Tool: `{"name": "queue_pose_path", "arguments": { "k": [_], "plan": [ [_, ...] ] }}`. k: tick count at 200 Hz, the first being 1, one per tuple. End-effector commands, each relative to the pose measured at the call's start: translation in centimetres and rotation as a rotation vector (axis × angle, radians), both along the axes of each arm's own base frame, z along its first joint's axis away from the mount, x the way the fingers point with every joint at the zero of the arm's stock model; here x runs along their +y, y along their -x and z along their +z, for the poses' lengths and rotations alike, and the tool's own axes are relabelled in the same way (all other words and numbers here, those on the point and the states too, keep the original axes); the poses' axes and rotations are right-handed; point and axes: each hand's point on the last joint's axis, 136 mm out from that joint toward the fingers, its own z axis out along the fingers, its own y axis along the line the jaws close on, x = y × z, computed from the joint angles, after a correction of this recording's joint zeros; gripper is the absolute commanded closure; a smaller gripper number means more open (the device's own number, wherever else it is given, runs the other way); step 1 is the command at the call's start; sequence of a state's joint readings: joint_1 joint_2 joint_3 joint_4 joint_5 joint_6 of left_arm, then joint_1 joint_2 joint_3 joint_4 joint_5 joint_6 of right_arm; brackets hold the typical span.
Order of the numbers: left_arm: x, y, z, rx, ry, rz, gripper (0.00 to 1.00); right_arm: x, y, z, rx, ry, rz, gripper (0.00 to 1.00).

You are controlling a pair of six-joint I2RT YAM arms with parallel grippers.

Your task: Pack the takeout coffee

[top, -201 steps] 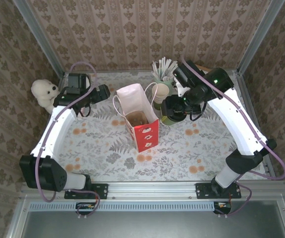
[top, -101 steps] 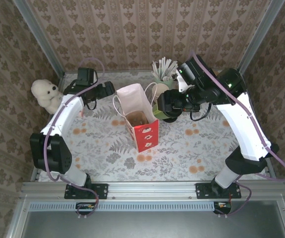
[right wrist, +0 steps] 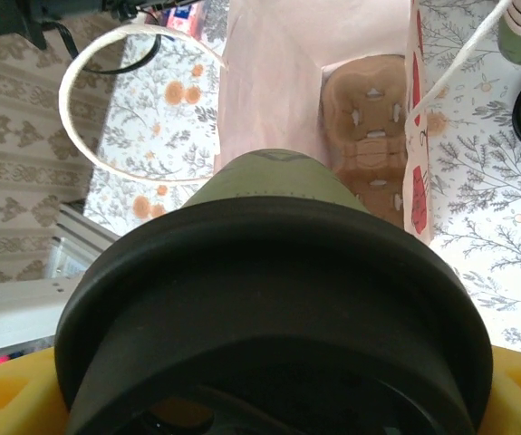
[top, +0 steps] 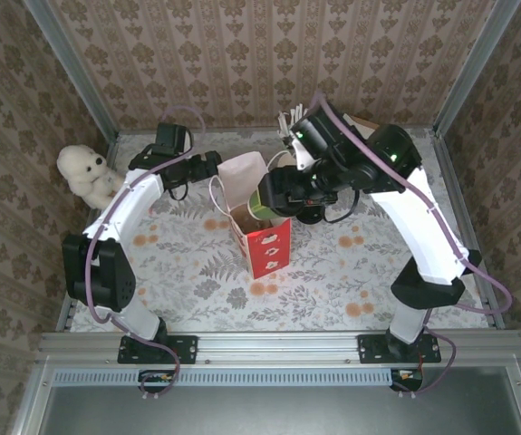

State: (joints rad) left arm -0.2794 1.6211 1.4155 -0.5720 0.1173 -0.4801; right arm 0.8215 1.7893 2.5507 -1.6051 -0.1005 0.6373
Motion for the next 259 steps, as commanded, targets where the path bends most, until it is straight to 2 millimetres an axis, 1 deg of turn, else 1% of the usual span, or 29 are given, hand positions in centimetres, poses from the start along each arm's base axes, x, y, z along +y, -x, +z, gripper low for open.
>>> {"name": "queue_pose_path", "arguments": {
  "k": [1,9,26,52,66,77,115,135,152,172,194,203,217,229,249,259],
  "plan": [
    [-0.7,1.1,0.8,0.010,0.045,-0.005,0.00,-2.7,1.0,-2.0,0.044,0.159,-0.059,0.33],
    [-0.7,1.4,0.9,0.012,0.051,-0.003,0.00,-2.6,0.9,-2.2,0.039,0.170,-0.061,0.33],
    [-0.8,2.2,1.0,0.015,0.065,-0.004,0.00,-1.6,1.1,-2.6,0.044,0.173,-0.037,0.33],
    [-0.5,3.5,1.2,0.020,0.072,0.022,0.00,-0.7,0.9,-4.2,0.044,0.246,-0.018,0.33],
    [-1.0,4.1,1.5,0.008,0.106,0.008,0.00,-0.3,0.8,-4.9,0.051,0.263,-0.008,0.33],
    [-0.9,4.6,1.5,0.013,0.110,0.009,0.00,0.2,0.7,-5.3,0.059,0.272,0.003,0.33],
    [0.2,5.2,1.5,0.004,0.055,0.017,0.00,0.0,0.6,-7.2,0.096,0.355,0.022,0.33],
    [0.8,5.4,2.3,-0.012,0.033,0.008,0.00,0.3,0.5,-7.6,0.103,0.362,0.037,0.33],
    [2.0,5.9,3.0,-0.028,0.019,0.030,0.00,0.6,0.5,-8.2,0.112,0.370,0.053,0.33],
    [3.1,6.5,4.7,-0.067,0.039,0.047,0.00,0.6,0.6,-8.7,0.128,0.385,0.066,0.33],
    [3.5,7.6,8.1,-0.164,0.045,0.013,0.00,0.8,0.6,-8.9,0.132,0.389,0.072,0.33],
    [2.9,8.2,9.7,-0.217,0.060,-0.039,0.00,0.8,0.5,-9.0,0.130,0.392,0.072,0.33],
    [1.4,9.4,12.4,-0.300,0.104,-0.151,0.00,0.9,0.3,-9.2,0.133,0.393,0.074,0.33],
    [0.4,10.6,14.3,-0.370,0.128,-0.238,0.00,1.2,0.3,-9.4,0.139,0.391,0.081,0.33],
    [-0.7,12.5,16.6,-0.470,0.146,-0.341,0.00,1.5,0.3,-9.9,0.154,0.394,0.087,0.33],
    [-1.2,13.5,17.3,-0.505,0.163,-0.388,0.00,1.4,0.2,-10.1,0.155,0.408,0.083,0.33]
  ]
}}
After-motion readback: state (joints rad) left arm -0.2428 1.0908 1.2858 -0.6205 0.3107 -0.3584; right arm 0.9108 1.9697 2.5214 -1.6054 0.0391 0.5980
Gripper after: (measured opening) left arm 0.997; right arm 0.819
